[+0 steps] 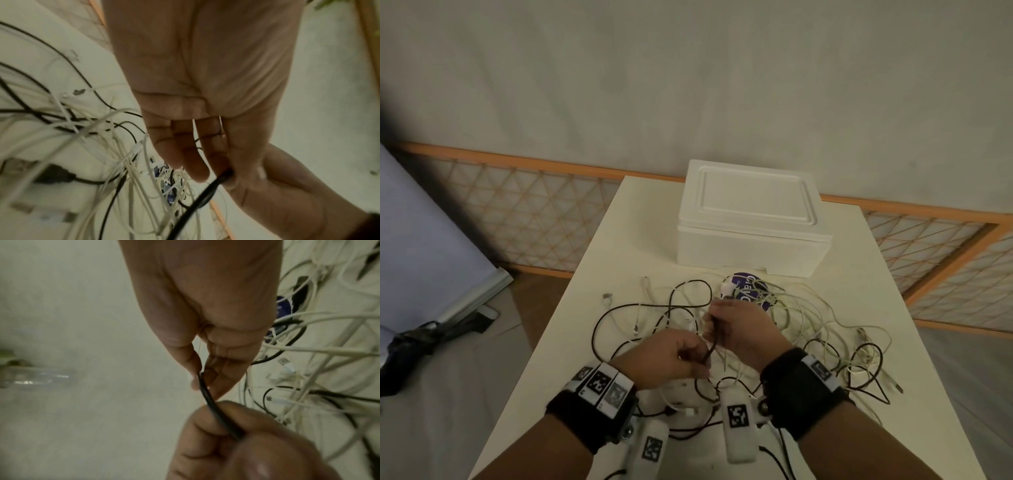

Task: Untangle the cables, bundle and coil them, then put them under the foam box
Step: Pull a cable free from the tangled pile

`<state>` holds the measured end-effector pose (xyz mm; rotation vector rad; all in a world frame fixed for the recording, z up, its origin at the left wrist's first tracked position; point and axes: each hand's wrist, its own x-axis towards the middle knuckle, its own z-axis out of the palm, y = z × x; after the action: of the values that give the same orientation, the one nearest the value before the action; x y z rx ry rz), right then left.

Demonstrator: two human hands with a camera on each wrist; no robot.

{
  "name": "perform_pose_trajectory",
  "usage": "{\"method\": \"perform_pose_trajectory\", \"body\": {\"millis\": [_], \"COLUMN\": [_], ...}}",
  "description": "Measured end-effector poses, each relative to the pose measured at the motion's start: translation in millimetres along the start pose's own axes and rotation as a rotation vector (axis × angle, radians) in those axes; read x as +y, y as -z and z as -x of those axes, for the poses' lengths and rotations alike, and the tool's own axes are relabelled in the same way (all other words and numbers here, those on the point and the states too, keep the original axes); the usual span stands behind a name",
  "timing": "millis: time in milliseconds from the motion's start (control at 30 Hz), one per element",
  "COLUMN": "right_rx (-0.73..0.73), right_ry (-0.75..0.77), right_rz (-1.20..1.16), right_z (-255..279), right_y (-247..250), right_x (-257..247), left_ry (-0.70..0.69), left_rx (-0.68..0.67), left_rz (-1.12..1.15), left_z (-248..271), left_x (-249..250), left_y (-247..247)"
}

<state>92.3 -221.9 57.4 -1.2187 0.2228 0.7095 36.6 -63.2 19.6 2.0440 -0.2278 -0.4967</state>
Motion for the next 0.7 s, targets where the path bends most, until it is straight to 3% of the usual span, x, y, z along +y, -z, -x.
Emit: {"method": "perform_pose_trajectory", "body": {"millis": [67, 133, 200, 300, 433, 567, 700], "right_rx": [-0.032, -0.132, -0.219, -0.208, -0.251, -0.258, -0.098], "right_ry": [0.028, 0.077, 0.155, 0.243, 0.225, 0.182, 0.098], "right_rz": [0.09, 0.372, 0.644, 0.899, 1.191, 1.449, 1.54], "right_z": [6, 15, 22, 29, 44, 60, 58], "right_y": [-1, -2, -1, 7, 27, 60, 104], "right_x": [-5, -7, -4, 2, 3, -2, -9], "left_ry": [0.074, 0.158, 0.223, 0.308, 0.471, 0.533, 0.546], "left_rx": [0.025, 0.027, 0.096, 0.248, 0.374, 0.542, 0.532], "left_rz": [0.444, 0.925, 1.135, 1.303, 1.421, 1.464, 1.428], "left_z": [2, -3, -11, -21, -26, -24, -18], "left_x": [6, 5, 10, 20, 19, -1, -12], "left_y": [1, 0, 2, 3, 11, 34, 38]}}
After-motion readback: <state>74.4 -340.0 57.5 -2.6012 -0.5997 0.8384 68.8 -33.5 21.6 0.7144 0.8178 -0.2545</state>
